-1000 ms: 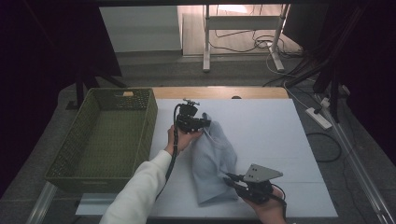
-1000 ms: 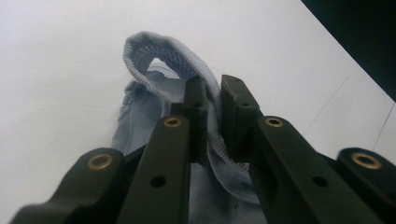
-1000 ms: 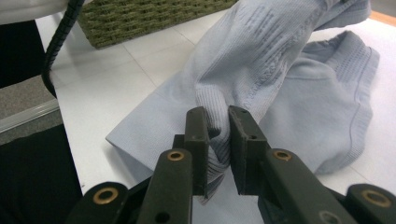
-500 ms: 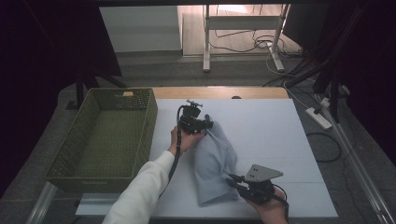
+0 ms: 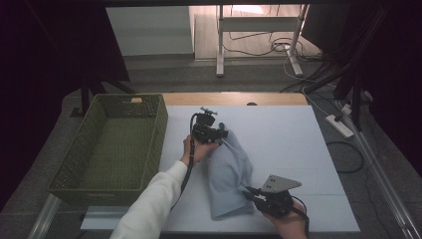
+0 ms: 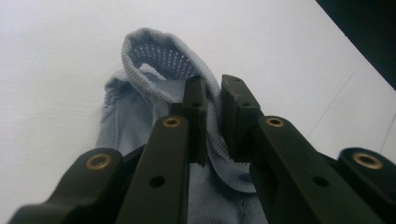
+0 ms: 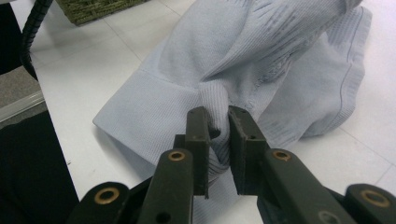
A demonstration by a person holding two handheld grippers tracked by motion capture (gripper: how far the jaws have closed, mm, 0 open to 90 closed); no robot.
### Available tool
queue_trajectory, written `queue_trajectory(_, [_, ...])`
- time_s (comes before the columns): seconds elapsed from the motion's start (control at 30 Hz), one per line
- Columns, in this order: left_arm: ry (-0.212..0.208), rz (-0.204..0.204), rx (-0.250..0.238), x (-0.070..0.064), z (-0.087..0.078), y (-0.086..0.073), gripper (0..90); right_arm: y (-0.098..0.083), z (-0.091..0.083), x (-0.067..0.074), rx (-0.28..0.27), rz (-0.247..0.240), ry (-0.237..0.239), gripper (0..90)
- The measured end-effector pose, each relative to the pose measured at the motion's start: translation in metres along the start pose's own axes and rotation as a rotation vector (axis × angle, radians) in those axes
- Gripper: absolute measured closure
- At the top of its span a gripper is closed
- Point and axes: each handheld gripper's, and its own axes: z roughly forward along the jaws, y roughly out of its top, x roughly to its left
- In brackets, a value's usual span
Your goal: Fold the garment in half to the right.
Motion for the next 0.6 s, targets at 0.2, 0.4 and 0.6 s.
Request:
queue_trajectory(0.2, [0.005, 0.005, 0.016, 0.001, 0.005, 0.0, 79.9, -0.002, 0.001, -0.002, 0.026, 0.017, -0.003, 78.9])
queue_trajectory(0.4, [0.005, 0.011, 0.026, 0.001, 0.01, 0.0, 79.8, -0.003, 0.001, -0.002, 0.036, 0.019, -0.003, 79.3])
queue_trajectory(0.6, [-0.003, 0.005, 0.027, 0.001, 0.012, 0.0, 79.1, -0.004, 0.001, -0.003, 0.049, 0.024, -0.005, 79.6])
